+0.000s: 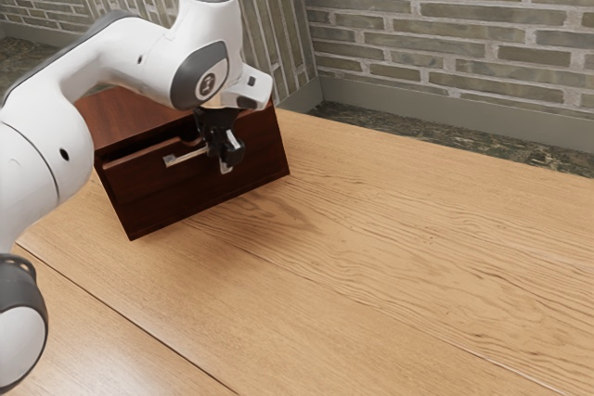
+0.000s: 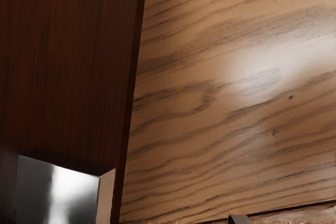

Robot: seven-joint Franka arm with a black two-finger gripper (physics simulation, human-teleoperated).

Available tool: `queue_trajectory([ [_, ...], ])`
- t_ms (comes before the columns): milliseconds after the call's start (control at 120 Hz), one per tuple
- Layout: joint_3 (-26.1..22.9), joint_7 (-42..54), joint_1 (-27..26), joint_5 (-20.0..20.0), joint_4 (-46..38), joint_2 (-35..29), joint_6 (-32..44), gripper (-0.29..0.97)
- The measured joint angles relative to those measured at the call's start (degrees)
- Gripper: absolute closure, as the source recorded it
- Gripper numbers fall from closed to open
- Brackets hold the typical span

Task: Pull the drawer handle with one arm to open the drawer

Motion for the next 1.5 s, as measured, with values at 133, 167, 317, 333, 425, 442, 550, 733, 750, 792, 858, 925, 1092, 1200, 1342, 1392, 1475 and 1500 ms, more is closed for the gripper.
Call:
queue_trajectory([
  [133,0.2,-0.5,-0.6,0.0,0.0,0.0,-0.6,0.44],
  [167,0.3,-0.7,-0.7,0.0,-0.1,-0.1,-0.8,0.43],
  [317,0.4,-1.4,-1.3,0.1,-1.2,-0.6,-1.1,0.40],
  [333,0.4,-1.5,-1.4,0.1,-1.4,-0.8,-1.1,0.40],
  [425,0.5,-1.9,-1.9,0.4,-2.7,-1.6,-0.8,0.39],
  [442,0.4,-1.9,-2.0,0.4,-3.1,-1.9,-0.7,0.39],
  [550,0.0,-2.3,-2.5,0.4,-6.4,-4.6,-0.1,0.46],
  [733,0.1,-2.8,-2.7,0.2,-12.8,-9.1,1.6,0.42],
  [750,0.2,-2.9,-2.7,0.2,-13.1,-9.2,1.7,0.42],
  [792,0.3,-3.0,-2.8,0.2,-13.7,-9.6,2.0,0.38],
  [858,0.4,-3.2,-3.1,0.1,-14.3,-10.0,2.3,0.36],
  [925,0.5,-3.4,-3.6,-0.1,-15.0,-10.6,2.6,0.39],
  [1092,0.4,-3.9,-4.4,-0.2,-16.6,-12.1,2.9,0.48],
  [1200,0.3,-4.3,-4.8,-0.2,-18.2,-13.3,3.1,0.48],
  [1342,0.3,-4.8,-5.1,-0.2,-20.2,-14.6,3.8,0.47],
  [1392,0.3,-5.0,-5.2,-0.2,-20.6,-14.9,4.0,0.47],
  [1475,0.4,-5.4,-5.6,-0.3,-21.4,-15.3,4.4,0.41],
  [1500,0.4,-5.5,-5.7,-0.3,-21.6,-15.4,4.4,0.41],
])
